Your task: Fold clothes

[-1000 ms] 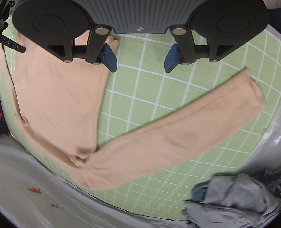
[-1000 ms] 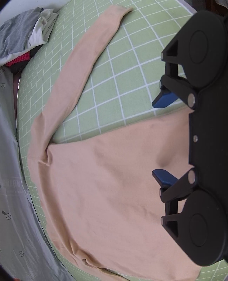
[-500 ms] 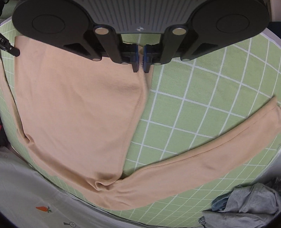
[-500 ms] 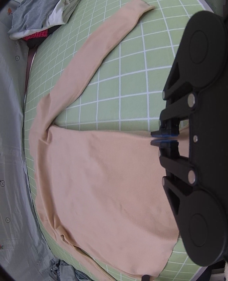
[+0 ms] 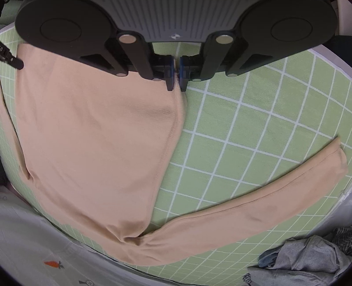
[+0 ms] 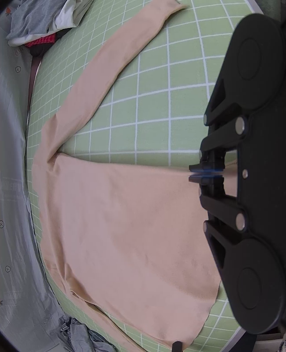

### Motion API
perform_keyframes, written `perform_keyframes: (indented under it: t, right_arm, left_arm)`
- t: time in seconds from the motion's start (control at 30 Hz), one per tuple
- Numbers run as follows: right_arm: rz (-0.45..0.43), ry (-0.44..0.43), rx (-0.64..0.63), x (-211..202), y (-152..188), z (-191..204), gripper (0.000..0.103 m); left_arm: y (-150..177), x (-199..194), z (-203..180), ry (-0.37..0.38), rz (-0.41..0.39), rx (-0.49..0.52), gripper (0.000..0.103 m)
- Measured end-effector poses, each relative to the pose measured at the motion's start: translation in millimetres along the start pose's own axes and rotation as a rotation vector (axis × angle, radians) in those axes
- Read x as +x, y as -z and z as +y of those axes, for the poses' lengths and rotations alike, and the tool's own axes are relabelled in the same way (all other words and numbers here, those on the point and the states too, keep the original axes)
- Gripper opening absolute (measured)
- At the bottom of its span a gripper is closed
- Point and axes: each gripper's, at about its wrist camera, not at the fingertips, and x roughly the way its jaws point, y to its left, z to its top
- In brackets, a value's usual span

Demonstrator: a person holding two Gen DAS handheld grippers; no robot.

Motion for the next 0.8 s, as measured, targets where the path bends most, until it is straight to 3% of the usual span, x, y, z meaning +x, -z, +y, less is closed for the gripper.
perform_keyframes:
  t: [0.17,0.3,0.4,0.47,0.5,0.57,0.6,0.63,0.67,0.8]
  right_arm:
    - [0.015,0.015,-0.032,-8,10,1,0.003]
    - [0.032,-0.005,0.020,-11,16,-8,0.003]
    - [0.031,-0.006,0.057,-10,9,-11,0.010]
    - [0.021,0.000,0.071,-10,4,-12,0.020]
    - [0.010,0.009,0.070,-11,1,-11,0.031]
    - [-0.012,0.026,0.068,-13,-5,-8,0.045]
    - [-0.022,0.036,0.066,-13,-9,-7,0.049]
    - [-0.030,0.046,0.064,-12,-13,-6,0.061]
    - [-0.038,0.055,0.063,-12,-16,-4,0.074]
    - [-0.070,0.080,0.058,-10,-26,7,0.100]
  left_arm:
    - [18,-10,8,0.030,0.044,-0.014,0.004]
    - [29,-9,18,0.046,0.051,-0.054,0.010]
    - [26,-13,20,0.031,0.038,-0.060,0.013]
    - [22,-17,23,0.013,0.017,-0.063,0.021]
    - [20,-20,24,0.005,0.006,-0.064,0.027]
    - [15,-24,29,-0.014,-0.016,-0.082,0.042]
    - [12,-26,33,-0.025,-0.032,-0.092,0.054]
    - [9,-28,37,-0.035,-0.048,-0.104,0.066]
    - [5,-29,42,-0.043,-0.062,-0.122,0.071]
    - [-12,-35,70,-0.086,-0.107,-0.216,0.085]
